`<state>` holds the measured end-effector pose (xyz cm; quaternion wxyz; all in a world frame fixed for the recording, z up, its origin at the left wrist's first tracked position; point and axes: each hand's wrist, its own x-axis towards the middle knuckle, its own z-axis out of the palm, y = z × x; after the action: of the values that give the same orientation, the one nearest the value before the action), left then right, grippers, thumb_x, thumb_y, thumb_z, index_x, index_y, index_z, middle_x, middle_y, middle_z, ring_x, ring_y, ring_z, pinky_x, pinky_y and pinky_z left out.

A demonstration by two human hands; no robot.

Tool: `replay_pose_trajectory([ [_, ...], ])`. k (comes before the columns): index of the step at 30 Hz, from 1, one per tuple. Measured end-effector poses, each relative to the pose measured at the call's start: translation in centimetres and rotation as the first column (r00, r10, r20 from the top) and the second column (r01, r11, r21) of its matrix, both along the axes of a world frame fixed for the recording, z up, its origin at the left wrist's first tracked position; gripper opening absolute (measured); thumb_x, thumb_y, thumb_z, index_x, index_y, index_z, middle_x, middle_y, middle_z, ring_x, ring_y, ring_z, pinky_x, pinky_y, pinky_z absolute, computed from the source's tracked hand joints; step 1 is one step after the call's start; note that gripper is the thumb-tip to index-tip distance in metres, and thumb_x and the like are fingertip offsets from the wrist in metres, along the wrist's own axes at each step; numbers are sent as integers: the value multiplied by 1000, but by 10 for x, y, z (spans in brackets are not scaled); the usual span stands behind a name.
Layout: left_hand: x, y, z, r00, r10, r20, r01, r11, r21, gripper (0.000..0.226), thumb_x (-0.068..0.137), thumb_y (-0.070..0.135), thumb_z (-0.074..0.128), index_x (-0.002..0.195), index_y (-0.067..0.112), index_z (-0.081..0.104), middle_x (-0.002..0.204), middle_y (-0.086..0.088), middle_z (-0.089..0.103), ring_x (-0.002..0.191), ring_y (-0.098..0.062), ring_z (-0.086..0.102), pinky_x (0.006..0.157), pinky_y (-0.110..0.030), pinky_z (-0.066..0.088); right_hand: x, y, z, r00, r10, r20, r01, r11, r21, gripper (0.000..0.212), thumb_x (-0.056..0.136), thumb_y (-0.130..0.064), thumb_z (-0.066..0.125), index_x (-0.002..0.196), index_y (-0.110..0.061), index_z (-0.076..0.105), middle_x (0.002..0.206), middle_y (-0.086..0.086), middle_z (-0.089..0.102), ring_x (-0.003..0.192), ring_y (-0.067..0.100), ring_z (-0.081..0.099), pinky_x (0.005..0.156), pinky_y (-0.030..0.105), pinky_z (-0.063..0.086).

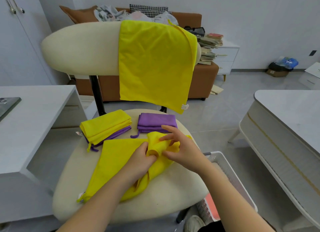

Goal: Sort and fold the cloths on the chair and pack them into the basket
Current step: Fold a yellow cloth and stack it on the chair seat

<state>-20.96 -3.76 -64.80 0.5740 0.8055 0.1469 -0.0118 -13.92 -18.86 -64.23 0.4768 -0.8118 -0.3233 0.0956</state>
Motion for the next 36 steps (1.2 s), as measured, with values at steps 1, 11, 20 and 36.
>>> replay_pose_trajectory([
  [1, 0, 1, -1, 1000, 9, -12, -9, 999, -45, 20, 89, 12, 59, 99, 29, 54, 96, 5, 60, 88, -9, 56, 73, -25, 47, 2, 1, -1, 998, 16, 53, -14, 999, -42, 69, 74, -12, 69, 129, -44, 43, 106, -21, 62, 95, 2, 54, 83, 17, 44],
  [11, 7, 13, -1, 992, 38, -117, -73, 949, -306, 22, 89, 7, 55, 103, 23, 57, 103, -5, 65, 93, -17, 62, 74, -26, 50, 11, 5, -9, 977, 69, 201, -40, 988, -146, 31, 81, -25, 58, 112, -25, 63, 104, -24, 56, 101, -13, 47, 87, 4, 34],
  [20, 16, 12, -5, 975, -13, -221, -119, 811, -573, 40, 97, 43, 43, 101, 12, 68, 99, -10, 72, 93, -26, 67, 87, -39, 52, 3, 9, -4, 968, -46, 249, 77, 990, -115, 18, 94, -41, 41, 96, -29, 54, 68, -13, 51, 70, 4, 48, 58, 19, 32],
  [36, 13, 12, -11, 990, 140, 6, -137, 973, -185, 29, 88, -3, 53, 93, 26, 53, 92, -3, 71, 81, -19, 65, 71, -31, 51, 6, -2, 1, 994, 42, 100, -16, 969, -246, 5, 90, -40, 56, 85, -37, 55, 86, -22, 57, 90, -1, 50, 93, 21, 35],
])
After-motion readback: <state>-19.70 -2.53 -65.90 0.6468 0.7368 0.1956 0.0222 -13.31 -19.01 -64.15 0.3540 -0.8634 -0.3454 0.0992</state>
